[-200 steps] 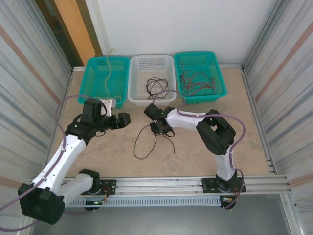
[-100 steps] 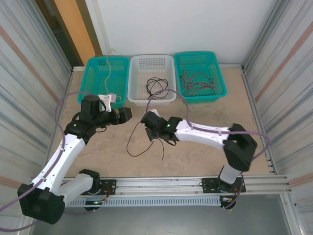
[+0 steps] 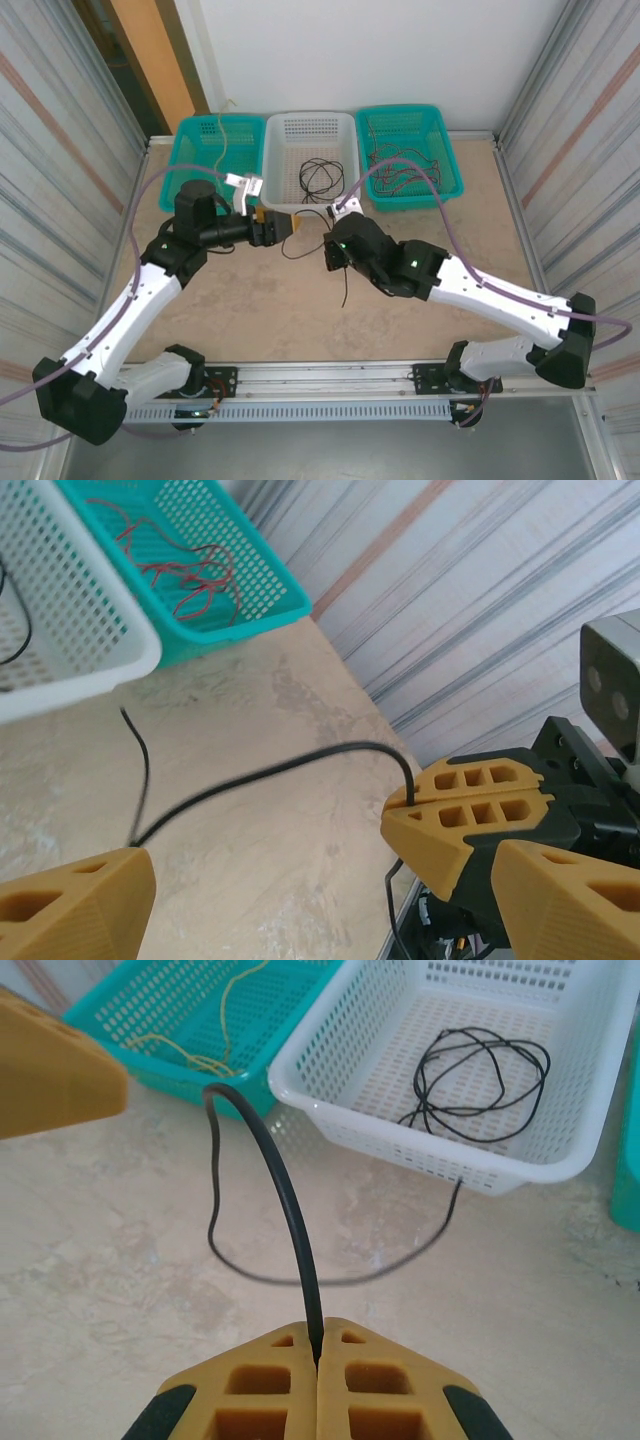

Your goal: Untangle the cables

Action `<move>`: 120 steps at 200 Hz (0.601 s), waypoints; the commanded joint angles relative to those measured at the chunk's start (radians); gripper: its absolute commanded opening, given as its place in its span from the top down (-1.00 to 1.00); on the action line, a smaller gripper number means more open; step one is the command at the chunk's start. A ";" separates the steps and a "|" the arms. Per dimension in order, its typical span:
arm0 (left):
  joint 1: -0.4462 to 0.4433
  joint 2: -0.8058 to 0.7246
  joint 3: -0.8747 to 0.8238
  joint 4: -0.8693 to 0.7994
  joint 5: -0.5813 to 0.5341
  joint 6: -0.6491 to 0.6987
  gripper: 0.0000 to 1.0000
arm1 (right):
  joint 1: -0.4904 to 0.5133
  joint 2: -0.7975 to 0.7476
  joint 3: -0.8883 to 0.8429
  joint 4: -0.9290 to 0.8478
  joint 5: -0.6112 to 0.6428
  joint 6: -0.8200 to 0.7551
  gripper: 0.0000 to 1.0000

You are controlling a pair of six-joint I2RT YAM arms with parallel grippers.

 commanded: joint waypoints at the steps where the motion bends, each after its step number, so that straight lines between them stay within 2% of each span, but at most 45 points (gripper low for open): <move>1: -0.003 0.015 0.060 0.004 0.015 0.081 -0.78 | 0.001 -0.058 0.035 -0.010 -0.018 -0.027 1.00; 35: -0.012 0.025 0.054 0.071 0.102 0.093 -0.83 | 0.001 -0.137 0.048 -0.001 -0.060 -0.028 1.00; 67: -0.051 0.041 0.038 0.098 0.162 0.091 -0.76 | -0.001 -0.201 0.049 0.009 -0.081 -0.017 1.00; 94: -0.108 0.056 0.047 0.055 0.143 0.130 -0.50 | -0.013 -0.247 0.040 0.037 -0.118 -0.007 1.00; 120: -0.118 0.053 0.037 0.082 0.139 0.116 -0.23 | -0.040 -0.285 0.042 0.047 -0.162 0.008 1.00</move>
